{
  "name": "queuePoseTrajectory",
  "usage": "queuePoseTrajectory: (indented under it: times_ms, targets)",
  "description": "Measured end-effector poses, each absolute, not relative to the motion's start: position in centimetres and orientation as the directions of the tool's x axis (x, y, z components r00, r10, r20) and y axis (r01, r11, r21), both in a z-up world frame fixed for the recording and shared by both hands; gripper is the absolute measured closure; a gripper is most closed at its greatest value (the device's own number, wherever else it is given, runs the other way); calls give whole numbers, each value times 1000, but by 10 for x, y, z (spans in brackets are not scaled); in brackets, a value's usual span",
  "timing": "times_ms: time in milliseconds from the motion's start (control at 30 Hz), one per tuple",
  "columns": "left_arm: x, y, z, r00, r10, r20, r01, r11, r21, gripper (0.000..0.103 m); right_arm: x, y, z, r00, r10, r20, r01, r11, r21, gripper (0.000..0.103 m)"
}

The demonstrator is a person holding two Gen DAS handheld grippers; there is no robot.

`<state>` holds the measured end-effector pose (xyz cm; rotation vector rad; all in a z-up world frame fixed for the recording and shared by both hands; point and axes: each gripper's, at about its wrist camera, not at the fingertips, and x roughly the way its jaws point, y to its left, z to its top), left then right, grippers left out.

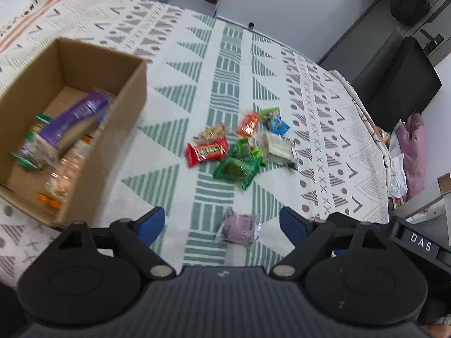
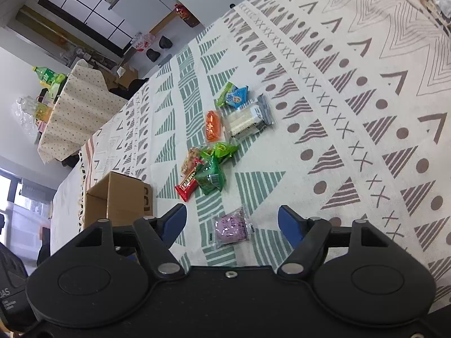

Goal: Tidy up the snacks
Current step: 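Withdraw both tools from the box toward the remaining snacks, then grasp the lavender round bun with the left tool while the right tool grasps the green packet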

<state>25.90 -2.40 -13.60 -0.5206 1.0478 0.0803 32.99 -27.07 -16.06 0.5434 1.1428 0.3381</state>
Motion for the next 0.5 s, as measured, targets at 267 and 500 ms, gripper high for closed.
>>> queuePoseTrajectory:
  times_ms: [267,500]
  targets:
    - [270,-42,-167,477,-214,-853,-312,866,-392,22,338,-273,-182,369,557,-744,20,795,606,34]
    - [281,-54,-191,449,-230,-864,-313,865,-393,27,347,-270,-197,373,580,-724,-3,781,624,34]
